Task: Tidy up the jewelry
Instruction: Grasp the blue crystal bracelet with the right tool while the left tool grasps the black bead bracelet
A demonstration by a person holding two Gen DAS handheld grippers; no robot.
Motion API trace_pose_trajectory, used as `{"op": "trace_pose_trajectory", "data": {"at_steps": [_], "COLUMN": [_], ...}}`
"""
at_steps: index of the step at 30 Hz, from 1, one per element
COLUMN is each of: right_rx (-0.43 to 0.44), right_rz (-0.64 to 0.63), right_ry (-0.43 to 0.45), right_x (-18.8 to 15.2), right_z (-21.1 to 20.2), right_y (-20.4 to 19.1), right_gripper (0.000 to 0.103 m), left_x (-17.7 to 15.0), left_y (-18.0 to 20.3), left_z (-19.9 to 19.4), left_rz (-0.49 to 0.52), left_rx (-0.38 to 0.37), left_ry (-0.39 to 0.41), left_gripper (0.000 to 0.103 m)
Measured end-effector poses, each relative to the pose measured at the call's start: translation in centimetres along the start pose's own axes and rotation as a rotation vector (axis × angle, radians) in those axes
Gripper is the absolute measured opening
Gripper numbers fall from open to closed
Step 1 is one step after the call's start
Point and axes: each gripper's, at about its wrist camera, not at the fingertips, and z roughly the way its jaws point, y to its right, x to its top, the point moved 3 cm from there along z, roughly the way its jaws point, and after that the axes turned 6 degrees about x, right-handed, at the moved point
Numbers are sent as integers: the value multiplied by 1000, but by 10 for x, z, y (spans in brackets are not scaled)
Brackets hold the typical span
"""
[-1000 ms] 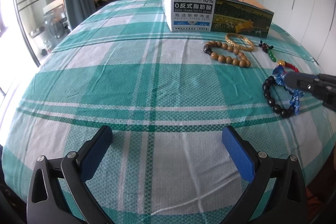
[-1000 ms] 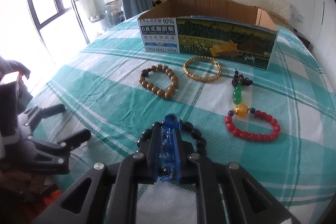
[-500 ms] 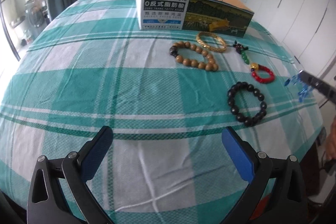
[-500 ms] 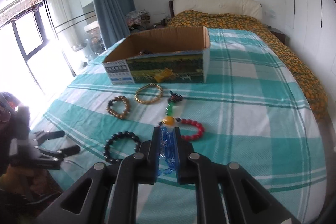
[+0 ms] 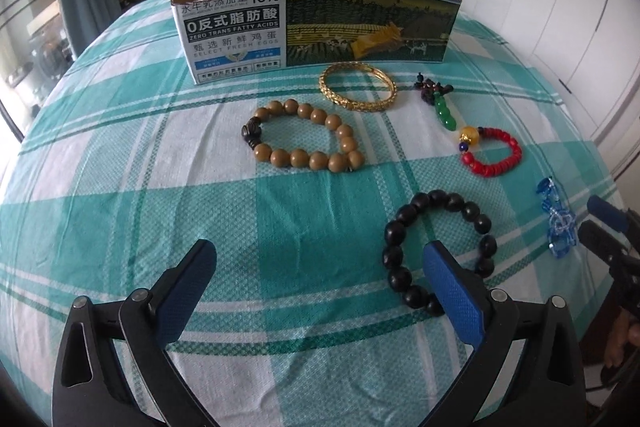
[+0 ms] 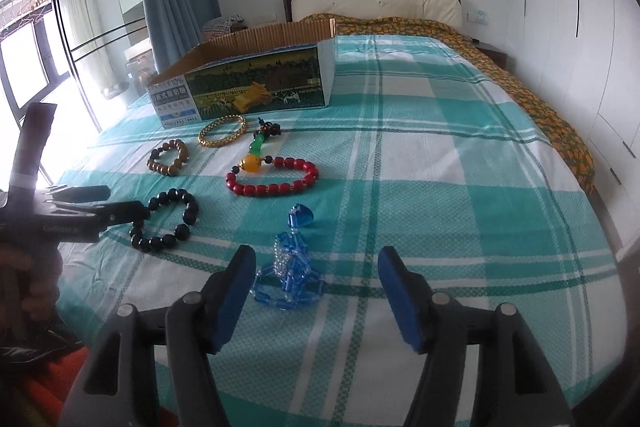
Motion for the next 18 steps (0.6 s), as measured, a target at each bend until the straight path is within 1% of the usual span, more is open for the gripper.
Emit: {"op": "trace_pose_trajectory", "data": {"at_steps": [4,6,13,18], "right_rx": [-6,-15,-47,-46], "right_rz": [-10,-19,-26,-24], "right_ry": [-9,-11,-24,-28], "right_x": [-2,-2,-2,-3], "right_z": [4,7,12,11], "right_y": [-4,-7,-10,-11], "right_gripper": [65,65,65,65], "left_x": [0,0,1,4], "left_y": [13,19,19,21], "left_z": [7,9,9,11], "left_rz": [40,70,74,77], "left_rx": [6,30,22,19], "left_ry": [-14,-8,-6,-2], "left_gripper": [102,103,103,103]}}
